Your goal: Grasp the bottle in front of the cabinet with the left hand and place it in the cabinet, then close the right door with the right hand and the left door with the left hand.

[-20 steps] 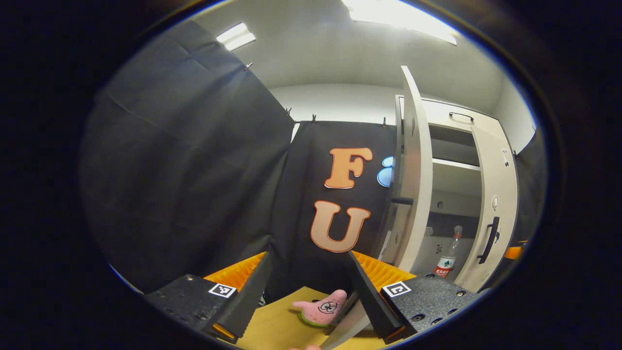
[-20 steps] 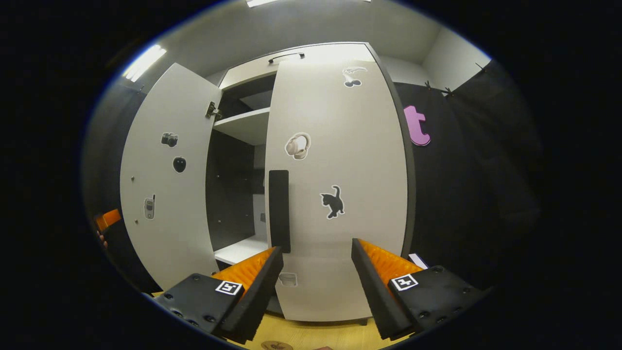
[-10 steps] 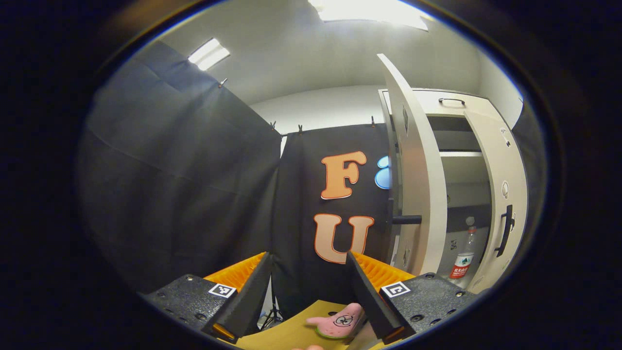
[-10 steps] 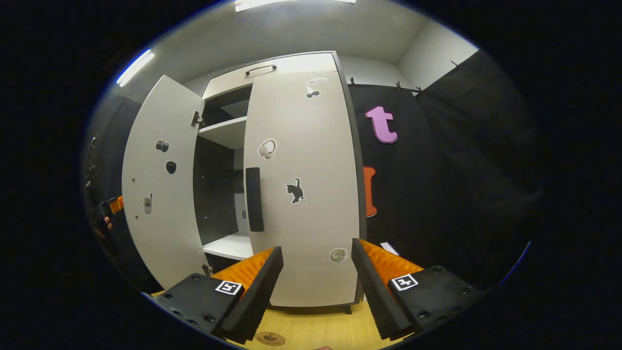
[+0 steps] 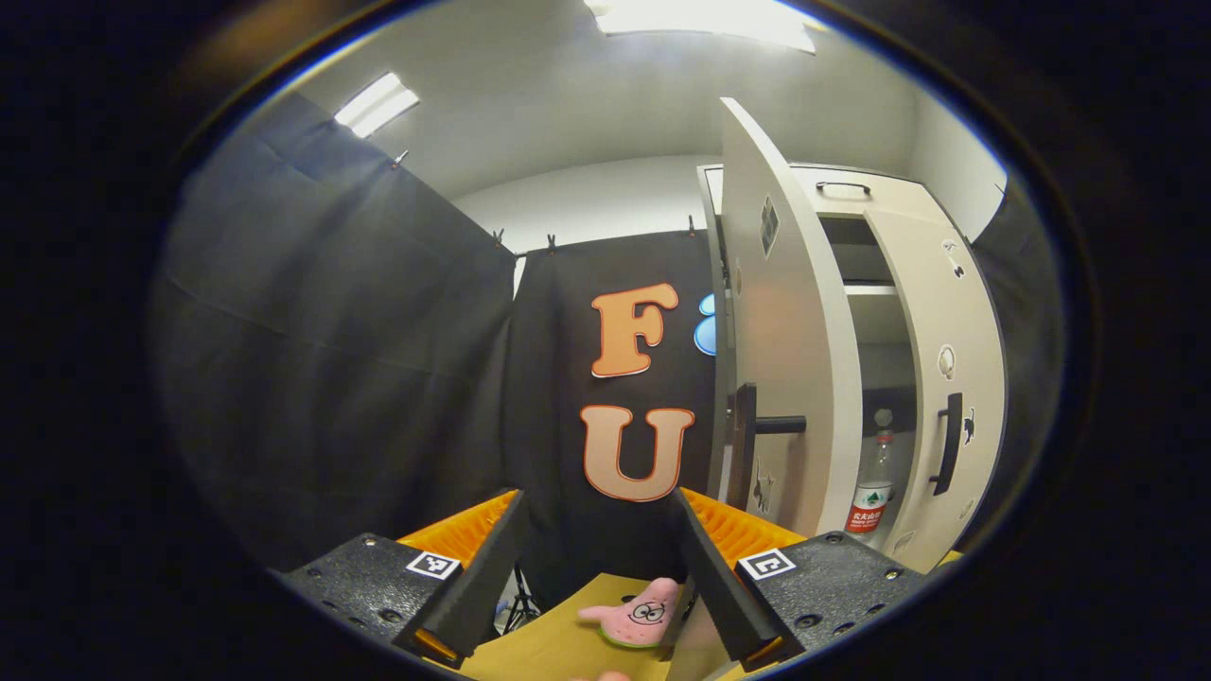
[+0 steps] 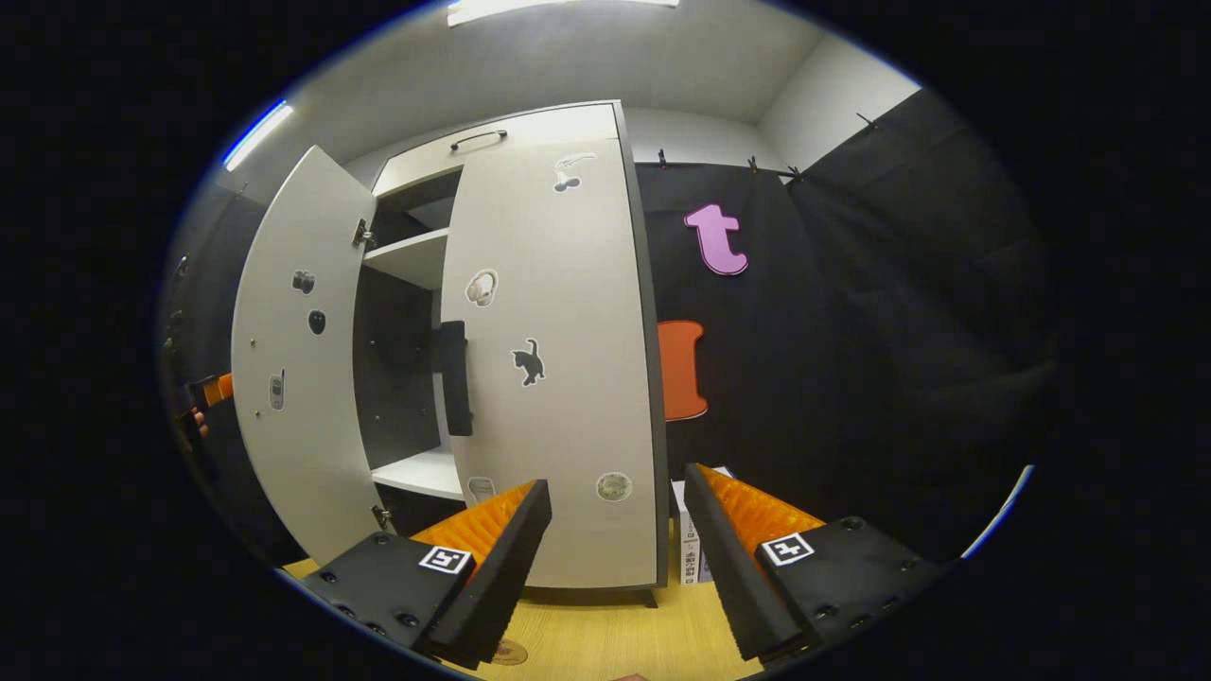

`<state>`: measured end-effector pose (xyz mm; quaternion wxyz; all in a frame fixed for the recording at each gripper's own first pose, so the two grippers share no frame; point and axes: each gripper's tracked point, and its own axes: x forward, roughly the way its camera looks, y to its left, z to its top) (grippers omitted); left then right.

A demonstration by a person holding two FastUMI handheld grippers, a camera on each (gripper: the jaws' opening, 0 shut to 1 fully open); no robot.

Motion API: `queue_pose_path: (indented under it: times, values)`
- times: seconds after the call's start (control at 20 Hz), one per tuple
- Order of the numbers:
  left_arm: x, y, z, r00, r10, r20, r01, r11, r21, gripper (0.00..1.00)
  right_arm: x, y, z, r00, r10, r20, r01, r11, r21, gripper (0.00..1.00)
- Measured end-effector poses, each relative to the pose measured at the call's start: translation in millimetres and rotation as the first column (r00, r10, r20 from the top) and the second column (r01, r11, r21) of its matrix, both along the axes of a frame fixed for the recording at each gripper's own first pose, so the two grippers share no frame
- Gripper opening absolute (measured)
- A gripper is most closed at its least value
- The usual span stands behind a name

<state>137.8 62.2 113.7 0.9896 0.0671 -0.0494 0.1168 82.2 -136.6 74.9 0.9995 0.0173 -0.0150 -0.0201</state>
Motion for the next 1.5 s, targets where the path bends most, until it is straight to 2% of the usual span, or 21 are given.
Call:
queue_pose_path:
  times: [0.1,0.3,0.6,0.65,0.7,0.75,0.8,0.85,0.9,0.95,1.2,1.35,1.4,1.5]
  values:
    - [0,-10,-3,1.0,-0.013,-0.002,0.013,1.0,-0.013,0.87,-3,-2,0,1.0,0.007,-0.004,-0.007,1.0,-0.002,0.95]
    - [0,-28,-6,0.999,-0.032,-0.001,0.032,0.999,-0.033,0.87,-7,-8,-1,1.0,0.012,-0.003,-0.012,1.0,-0.01,0.95]
    - [7,-71,-16,0.993,-0.122,-0.001,0.121,0.99,-0.071,0.91,-15,-22,2,1.0,-0.004,0.007,0.004,1.0,-0.011,0.95]
    - [9,-80,-18,0.99,-0.14,-0.005,0.139,0.988,-0.071,0.92,-17,-24,3,1.0,-0.008,0.006,0.008,1.0,-0.008,0.95]
    - [13,-88,-21,0.987,-0.158,-0.008,0.157,0.985,-0.071,0.88,-19,-27,3,1.0,-0.012,0.005,0.012,1.0,-0.006,0.95]
    - [18,-94,-20,0.984,-0.176,-0.011,0.175,0.982,-0.072,0.88,-21,-30,3,1.0,-0.017,0.006,0.017,1.0,-0.004,0.95]
    - [23,-100,-18,0.98,-0.197,-0.011,0.195,0.978,-0.071,0.92,-23,-34,3,1.0,-0.024,0.008,0.025,1.0,-0.002,0.95]
    - [34,-106,-15,0.977,-0.213,-0.012,0.212,0.975,-0.069,0.88,-25,-37,4,0.999,-0.033,0.009,0.033,0.999,0.0,0.95]
    - [42,-111,-12,0.973,-0.23,-0.01,0.229,0.971,-0.07,0.93,-26,-40,4,0.999,-0.041,0.01,0.041,0.999,0.004,0.95]
    - [46,-120,-13,0.97,-0.241,-0.007,0.24,0.968,-0.074,0.91,-28,-42,5,0.999,-0.045,0.012,0.045,0.999,0.011,0.95]
    - [43,-149,-32,0.958,-0.285,-0.028,0.281,0.953,-0.11,0.94,-32,-51,2,0.998,-0.061,0.013,0.061,0.998,0.022,0.95]
    - [57,-154,-40,0.951,-0.305,-0.039,0.298,0.946,-0.126,0.91,-33,-57,-1,0.997,-0.079,0.0,0.079,0.997,0.016,0.95]
    - [60,-156,-44,0.949,-0.311,-0.042,0.304,0.943,-0.133,0.94,-33,-57,-1,0.997,-0.08,-0.001,0.08,0.997,0.016,0.95]
    - [66,-161,-54,0.943,-0.329,-0.054,0.317,0.934,-0.164,0.94,-34,-60,0,0.996,-0.092,0.0,0.092,0.996,0.01,0.95]
